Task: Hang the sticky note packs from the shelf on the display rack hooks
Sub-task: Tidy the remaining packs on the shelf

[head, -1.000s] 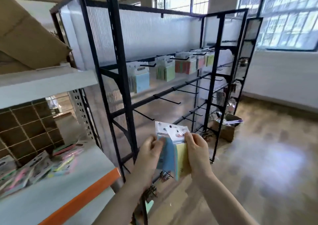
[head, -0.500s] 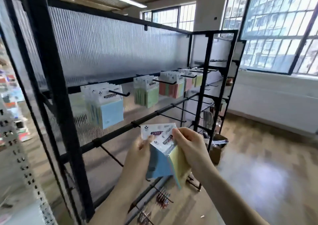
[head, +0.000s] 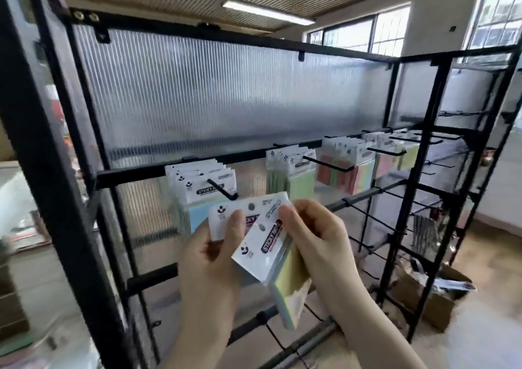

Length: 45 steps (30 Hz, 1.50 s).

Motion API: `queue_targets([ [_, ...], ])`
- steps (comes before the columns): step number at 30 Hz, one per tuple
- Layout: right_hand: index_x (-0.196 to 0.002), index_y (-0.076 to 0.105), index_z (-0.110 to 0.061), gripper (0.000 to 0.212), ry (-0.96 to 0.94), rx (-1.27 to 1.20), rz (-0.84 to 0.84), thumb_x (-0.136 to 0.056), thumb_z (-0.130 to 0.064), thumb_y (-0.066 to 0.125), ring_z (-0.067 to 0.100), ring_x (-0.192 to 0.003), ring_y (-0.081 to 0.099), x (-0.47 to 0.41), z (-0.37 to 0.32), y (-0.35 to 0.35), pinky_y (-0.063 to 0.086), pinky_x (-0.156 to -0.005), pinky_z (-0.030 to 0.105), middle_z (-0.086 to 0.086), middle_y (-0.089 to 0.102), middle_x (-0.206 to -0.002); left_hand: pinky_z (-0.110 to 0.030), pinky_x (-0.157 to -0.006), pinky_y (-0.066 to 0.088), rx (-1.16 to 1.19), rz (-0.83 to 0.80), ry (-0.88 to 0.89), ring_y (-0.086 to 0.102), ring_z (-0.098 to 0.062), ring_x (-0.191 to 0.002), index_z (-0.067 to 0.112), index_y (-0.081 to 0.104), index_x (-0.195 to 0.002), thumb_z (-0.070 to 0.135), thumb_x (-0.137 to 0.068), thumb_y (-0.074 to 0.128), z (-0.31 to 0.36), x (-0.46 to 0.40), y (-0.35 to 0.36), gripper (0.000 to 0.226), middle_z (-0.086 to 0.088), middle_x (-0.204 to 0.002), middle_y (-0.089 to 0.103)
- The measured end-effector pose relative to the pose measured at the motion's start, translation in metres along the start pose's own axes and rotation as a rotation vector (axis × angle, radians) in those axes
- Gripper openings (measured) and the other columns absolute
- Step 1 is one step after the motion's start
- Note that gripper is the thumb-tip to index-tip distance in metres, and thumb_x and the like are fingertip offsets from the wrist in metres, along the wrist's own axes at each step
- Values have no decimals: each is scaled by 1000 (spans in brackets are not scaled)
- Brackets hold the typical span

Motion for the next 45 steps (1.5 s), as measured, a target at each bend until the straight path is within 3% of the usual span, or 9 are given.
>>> queue_targets([
  [9,-74,60,-7,26,-13,-80,-216,-88,-29,62,10,-60,55,-36,12,25,41,-52,17,-6,62,-62,-23,-52,47,-141,154,114,64,-13,-58,15,69,-70,46,-79,70,12,-13,-13,32,-4,-65,70],
  [15,-74,56,-4,31,-25,-45,-331,-92,-28,60,6,-56,53,-53,23,34,37,-48,15,-4,61,-61,-19,-53,48,-215,232,124,66,-14,-62,13,69,-72,45,-78,59,7,-16,-14,34,-6,-69,71],
  [19,-67,48,-8,35,-26,18,-328,-92,-29,60,3,-50,45,-64,36,42,33,-45,14,-7,52,-56,-15,-54,47,-329,302,201,66,-6,-68,13,60,-89,43,-82,60,7,-21,-17,30,0,-77,70],
  [23,-80,53,-18,21,-44,118,-285,-92,-34,58,16,-72,60,-80,52,52,41,-59,23,3,64,-85,-17,-78,44,-530,523,237,55,-7,-96,21,51,-106,39,-79,70,0,-31,-43,37,1,-103,58],
  [25,-86,50,-28,14,-9,123,-262,-92,-38,59,9,-79,60,-87,62,55,41,-62,22,-1,61,-95,-16,-82,38,-605,597,260,50,-12,-100,21,49,-106,35,-79,72,0,-36,-51,39,0,-108,54],
  [33,-83,51,-29,14,50,126,-314,-94,-38,56,9,-77,58,-95,86,59,39,-60,23,-3,61,-91,-5,-65,35,-704,729,356,46,5,-73,17,45,-89,20,-85,69,0,-33,-56,25,5,-81,46],
  [38,-83,53,-7,30,103,128,-339,-98,-32,48,12,-61,45,-88,97,40,33,-52,23,-2,56,-69,-9,-57,37,-716,730,342,45,4,-58,13,43,-79,17,-90,63,-14,-12,-40,23,4,-68,43],
  [42,-86,53,-7,27,125,91,-302,-100,-30,45,8,-63,46,-82,99,8,32,-51,16,-3,54,-72,-11,-52,37,-660,669,256,47,1,-53,19,48,-80,27,-95,53,-45,14,-12,18,4,-65,47],
  [45,-81,49,-12,26,121,66,-250,-101,-28,43,-2,-57,43,-75,102,-29,33,-52,12,-5,50,-70,-10,-54,38,-558,562,170,48,1,-54,18,53,-77,46,-91,40,-68,23,25,34,-1,-64,54],
])
Point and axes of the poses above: each hand's wrist, its own x-axis away from the middle knuckle, its own y-axis out of the palm, z = x × y, the point moved 9 cm from there along -x, towards the middle knuckle
